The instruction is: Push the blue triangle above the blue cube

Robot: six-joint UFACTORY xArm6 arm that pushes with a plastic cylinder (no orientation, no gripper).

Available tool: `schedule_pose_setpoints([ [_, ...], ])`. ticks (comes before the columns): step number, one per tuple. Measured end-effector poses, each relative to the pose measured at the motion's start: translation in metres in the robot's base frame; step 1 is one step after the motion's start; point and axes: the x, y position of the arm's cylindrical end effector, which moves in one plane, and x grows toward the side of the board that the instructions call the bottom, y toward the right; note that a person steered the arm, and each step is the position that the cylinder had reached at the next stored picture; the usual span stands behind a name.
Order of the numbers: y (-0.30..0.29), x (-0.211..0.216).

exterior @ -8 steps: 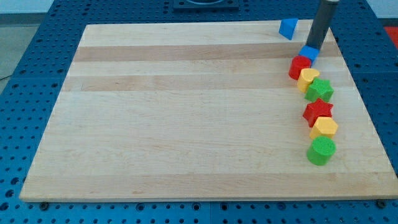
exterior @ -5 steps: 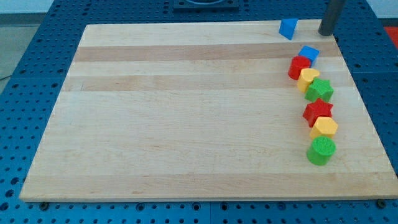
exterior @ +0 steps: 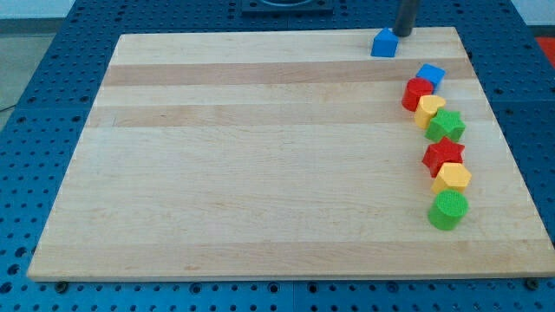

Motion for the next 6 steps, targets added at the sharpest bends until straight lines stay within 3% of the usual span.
schedule_pose_setpoints([
  [1,-0.032,0.002],
  [2,-0.056,0.030],
  [4,-0.005,0.059],
  [6,-0.019,0.039],
])
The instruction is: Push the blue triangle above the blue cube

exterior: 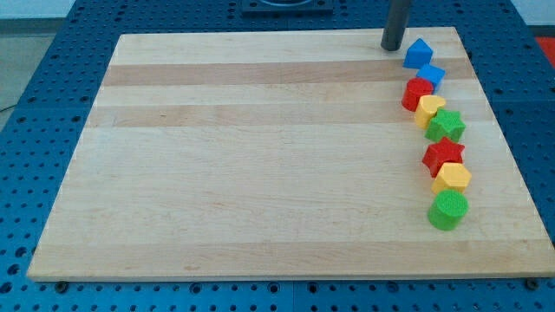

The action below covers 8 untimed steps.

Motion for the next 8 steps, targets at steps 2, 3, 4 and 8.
schedule_pose_setpoints([
  [2,0.008,0.013],
  [3,0.008,0.017],
  [4,0.008,0.019],
  [8,0.012,0.014],
])
